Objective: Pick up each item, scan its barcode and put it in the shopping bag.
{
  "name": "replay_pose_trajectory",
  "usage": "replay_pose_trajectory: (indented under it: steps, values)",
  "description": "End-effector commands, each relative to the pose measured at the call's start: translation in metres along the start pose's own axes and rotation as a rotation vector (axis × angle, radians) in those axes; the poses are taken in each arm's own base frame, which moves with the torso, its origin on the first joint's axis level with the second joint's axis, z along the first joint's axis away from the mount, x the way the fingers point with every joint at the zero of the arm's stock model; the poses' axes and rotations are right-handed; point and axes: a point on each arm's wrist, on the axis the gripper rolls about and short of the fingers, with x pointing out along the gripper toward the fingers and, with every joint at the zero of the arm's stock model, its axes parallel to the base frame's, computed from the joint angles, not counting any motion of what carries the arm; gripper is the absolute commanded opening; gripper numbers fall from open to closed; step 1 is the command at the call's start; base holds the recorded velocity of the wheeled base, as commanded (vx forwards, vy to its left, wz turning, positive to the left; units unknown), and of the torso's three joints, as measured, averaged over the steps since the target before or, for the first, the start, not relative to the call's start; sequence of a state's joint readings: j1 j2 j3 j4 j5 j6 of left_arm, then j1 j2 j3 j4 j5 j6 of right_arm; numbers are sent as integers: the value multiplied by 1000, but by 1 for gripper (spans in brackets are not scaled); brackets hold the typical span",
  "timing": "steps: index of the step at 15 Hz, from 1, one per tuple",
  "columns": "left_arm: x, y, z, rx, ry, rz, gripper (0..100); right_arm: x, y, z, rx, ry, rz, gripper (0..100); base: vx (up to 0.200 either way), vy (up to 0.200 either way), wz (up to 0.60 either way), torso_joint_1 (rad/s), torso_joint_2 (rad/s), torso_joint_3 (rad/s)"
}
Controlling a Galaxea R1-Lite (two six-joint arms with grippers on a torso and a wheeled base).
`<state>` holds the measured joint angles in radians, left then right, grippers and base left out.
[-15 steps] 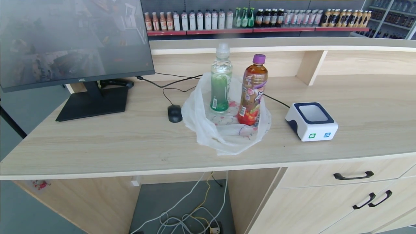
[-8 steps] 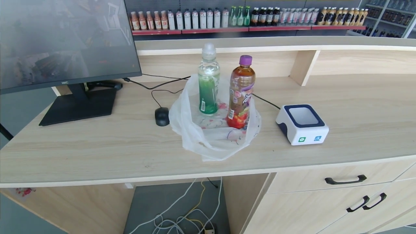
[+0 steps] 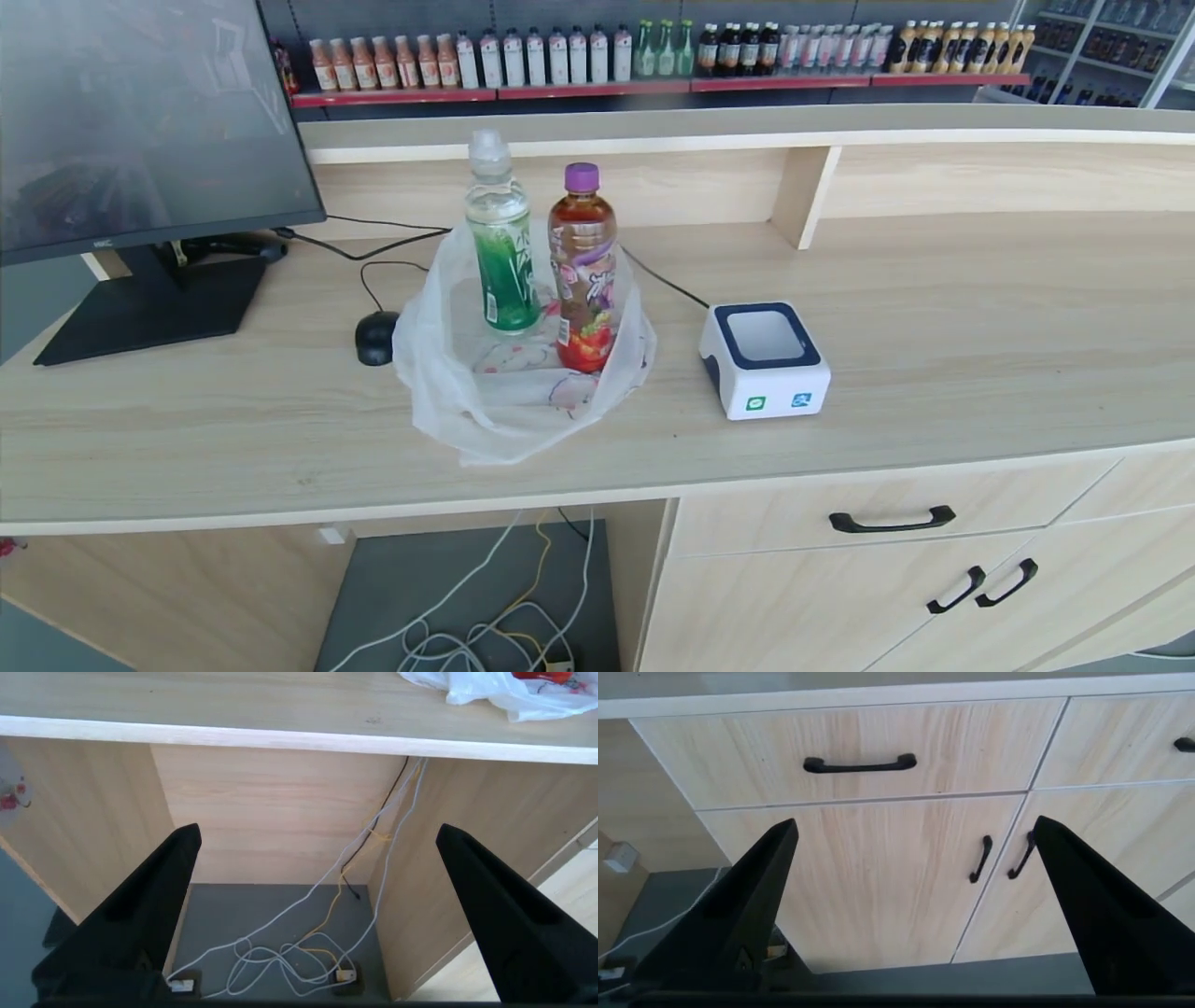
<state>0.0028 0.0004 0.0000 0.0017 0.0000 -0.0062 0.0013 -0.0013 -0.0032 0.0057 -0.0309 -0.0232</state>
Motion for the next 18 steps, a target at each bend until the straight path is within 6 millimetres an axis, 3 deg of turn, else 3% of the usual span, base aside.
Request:
replay_pose_trajectory:
  steps: [1, 11, 18]
  values:
    - [0, 0, 0, 0, -1, 0, 100, 0, 0, 0, -1, 2, 0, 100, 0, -200, 0, 2, -2, 2]
    - [0, 0, 0, 3, -1, 0, 100, 0, 0, 0, 6, 2, 0, 100, 0, -200, 0, 1, 2, 3]
    - [0, 0, 0, 5, -1, 0, 100, 0, 0, 0, 5, 2, 0, 100, 0, 0, 0, 0, 0, 0]
